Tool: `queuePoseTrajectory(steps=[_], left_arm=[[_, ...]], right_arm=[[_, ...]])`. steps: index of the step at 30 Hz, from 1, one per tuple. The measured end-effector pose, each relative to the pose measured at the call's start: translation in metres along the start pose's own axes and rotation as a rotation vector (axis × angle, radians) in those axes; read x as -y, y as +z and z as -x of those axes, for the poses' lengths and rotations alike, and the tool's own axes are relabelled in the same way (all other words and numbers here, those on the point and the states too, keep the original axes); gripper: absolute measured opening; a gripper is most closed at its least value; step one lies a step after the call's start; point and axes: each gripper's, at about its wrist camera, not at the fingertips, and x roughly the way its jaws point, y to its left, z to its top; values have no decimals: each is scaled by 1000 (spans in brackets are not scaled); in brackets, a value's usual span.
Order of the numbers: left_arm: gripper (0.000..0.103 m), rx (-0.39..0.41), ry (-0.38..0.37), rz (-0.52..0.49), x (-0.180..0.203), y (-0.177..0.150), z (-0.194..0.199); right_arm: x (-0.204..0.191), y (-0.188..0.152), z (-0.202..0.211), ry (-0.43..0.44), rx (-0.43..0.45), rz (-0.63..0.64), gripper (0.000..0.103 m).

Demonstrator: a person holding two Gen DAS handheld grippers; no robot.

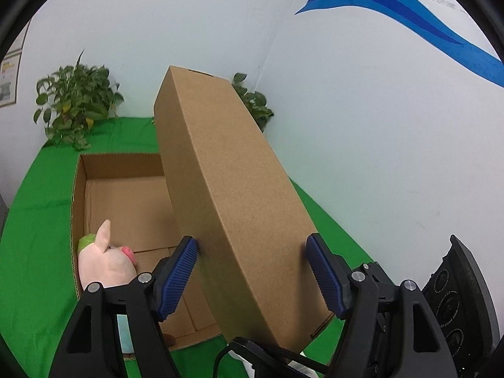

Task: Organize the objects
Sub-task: 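Lift the brown box with the left gripper and carry it into the tray box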

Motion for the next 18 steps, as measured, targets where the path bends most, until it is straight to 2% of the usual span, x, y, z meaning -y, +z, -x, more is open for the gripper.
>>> queuePoseTrajectory(steps=[11, 14, 18], left_arm=[[69, -202, 5, 176, -104, -45, -102], [69, -238, -1, 210, -123, -57, -124], [67, -248, 9, 202, -129, -60, -132]], right_arm=[[11, -52, -86, 47, -265, -94, 88], [14, -63, -99, 52, -331, -107, 88], [19, -64, -105, 51, -378, -90, 88]])
